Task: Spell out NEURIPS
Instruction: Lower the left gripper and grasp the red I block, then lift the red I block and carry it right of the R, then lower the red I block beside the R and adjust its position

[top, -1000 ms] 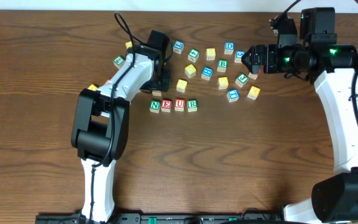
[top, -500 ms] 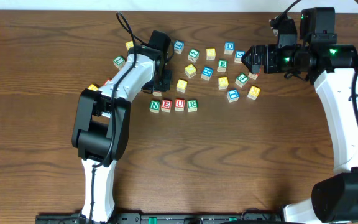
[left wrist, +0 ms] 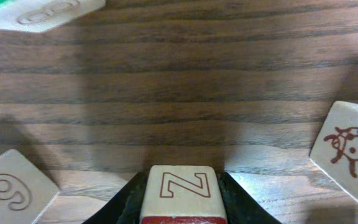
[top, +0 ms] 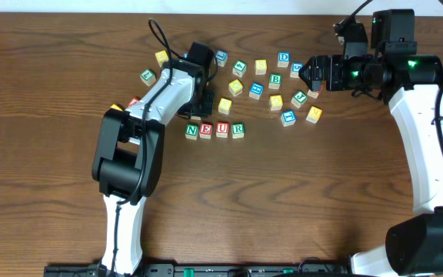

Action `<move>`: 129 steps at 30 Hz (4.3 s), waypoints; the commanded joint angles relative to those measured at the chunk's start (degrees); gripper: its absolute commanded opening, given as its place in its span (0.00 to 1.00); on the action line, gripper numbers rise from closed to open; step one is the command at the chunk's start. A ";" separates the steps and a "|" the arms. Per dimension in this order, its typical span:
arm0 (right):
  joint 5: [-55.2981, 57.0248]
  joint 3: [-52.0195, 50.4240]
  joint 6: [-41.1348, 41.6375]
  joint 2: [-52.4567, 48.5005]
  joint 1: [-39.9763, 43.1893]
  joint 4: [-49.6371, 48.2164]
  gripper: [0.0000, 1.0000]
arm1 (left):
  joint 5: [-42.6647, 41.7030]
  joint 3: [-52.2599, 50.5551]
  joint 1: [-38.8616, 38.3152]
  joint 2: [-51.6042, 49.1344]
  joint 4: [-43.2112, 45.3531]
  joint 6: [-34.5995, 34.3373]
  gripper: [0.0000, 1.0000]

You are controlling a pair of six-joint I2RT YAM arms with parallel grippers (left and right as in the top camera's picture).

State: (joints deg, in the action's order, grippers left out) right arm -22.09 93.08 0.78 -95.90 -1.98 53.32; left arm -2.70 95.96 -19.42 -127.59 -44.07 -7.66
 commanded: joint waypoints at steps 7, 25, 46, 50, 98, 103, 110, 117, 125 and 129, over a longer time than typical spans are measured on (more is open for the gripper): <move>0.09 0.92 -0.63 -0.02 0.39 0.11 0.99 | 0.57 0.52 -0.11 -0.50 0.44 -0.07 0.29; 0.09 0.92 -0.63 -0.02 0.39 0.11 0.99 | 0.52 0.94 -0.66 14.60 -1.29 -4.02 0.29; 0.09 0.92 -0.63 -0.02 0.39 0.11 0.99 | 5.09 0.79 -13.05 17.07 -5.40 -14.08 0.27; 0.09 0.92 -0.63 -0.02 0.39 0.11 0.99 | 5.07 0.20 -14.69 15.89 -5.18 -17.03 0.27; 0.09 0.92 -0.63 -0.02 0.39 0.11 0.99 | 5.11 -0.52 -21.53 -0.61 4.37 -23.12 0.27; 0.09 0.92 -0.63 -0.02 0.39 0.11 0.99 | 5.33 -0.52 -21.46 -0.61 4.57 -24.41 0.27; 0.09 0.92 -0.63 -0.02 0.39 0.11 0.99 | 7.08 -0.50 -21.38 -0.61 5.01 -26.16 0.27; 0.09 0.92 -0.63 -0.02 0.39 0.11 0.99 | 8.55 -0.50 -21.38 -0.61 4.94 -27.17 0.27; 0.09 0.92 -0.63 -0.02 0.39 0.11 0.99 | 9.44 -0.50 -21.38 -0.61 4.96 -27.19 0.27; 0.09 0.92 -0.63 -0.02 0.39 0.11 0.99 | 9.86 -0.50 -21.38 -0.61 5.01 -27.19 0.27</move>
State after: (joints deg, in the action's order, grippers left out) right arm -22.09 93.08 0.78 -95.90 -1.98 53.34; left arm 5.26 95.96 -41.08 -127.33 -39.03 -34.50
